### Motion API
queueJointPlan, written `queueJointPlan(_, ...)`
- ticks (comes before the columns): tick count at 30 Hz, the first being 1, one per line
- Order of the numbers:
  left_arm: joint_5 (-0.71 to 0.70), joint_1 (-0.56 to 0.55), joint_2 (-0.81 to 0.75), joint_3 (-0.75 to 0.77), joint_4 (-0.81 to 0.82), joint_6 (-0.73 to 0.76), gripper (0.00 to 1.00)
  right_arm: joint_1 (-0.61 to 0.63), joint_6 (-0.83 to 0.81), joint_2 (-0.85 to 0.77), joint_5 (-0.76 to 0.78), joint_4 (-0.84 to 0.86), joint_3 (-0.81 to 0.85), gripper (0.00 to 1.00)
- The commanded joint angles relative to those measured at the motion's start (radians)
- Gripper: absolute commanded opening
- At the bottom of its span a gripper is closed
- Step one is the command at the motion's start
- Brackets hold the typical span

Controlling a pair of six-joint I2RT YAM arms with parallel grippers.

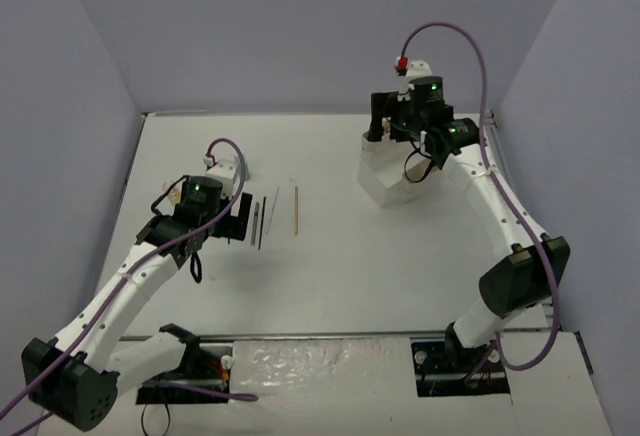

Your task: Organize the makeup

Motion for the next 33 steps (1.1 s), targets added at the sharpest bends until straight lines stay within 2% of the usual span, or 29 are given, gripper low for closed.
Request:
queueJointPlan(1,-0.062,0.022,-0.017,0.041,0.033,-0.048,0.95,-0.005,0.034,-0.240,-0.090,0.181,-0.196,0.96)
queueJointPlan(4,-0.093,0.045,-0.031,0.033,0.048,-0.063,0.95,-0.004,0.045,-0.361,-0.117,0.227,-0.313,1.00)
queueJointPlan(8,-0.130,0.091,-0.066,0.016,0.083,-0.101,0.95,-0.005,0.047,-0.531,-0.110,0.265,-0.464,1.00)
queueJointPlan(13,-0.180,0.196,-0.090,-0.007,0.121,-0.164,0.95,-0.005,0.045,-0.690,-0.109,0.295,-0.605,1.00)
queueJointPlan(15,-0.182,0.285,-0.082,-0.021,0.177,-0.192,0.95,-0.005,0.045,-0.752,-0.113,0.322,-0.670,1.00)
queueJointPlan(17,-0.158,0.361,-0.056,-0.035,0.254,-0.222,0.95,-0.005,0.047,-0.789,-0.112,0.342,-0.699,1.00)
queueJointPlan(26,-0.137,0.472,0.224,-0.070,0.618,-0.189,0.93,-0.005,0.057,-0.850,-0.162,0.395,-0.791,1.00)
queueJointPlan(33,-0.115,0.509,0.371,-0.055,0.734,-0.152,0.89,-0.005,0.056,-0.875,-0.175,0.398,-0.807,1.00)
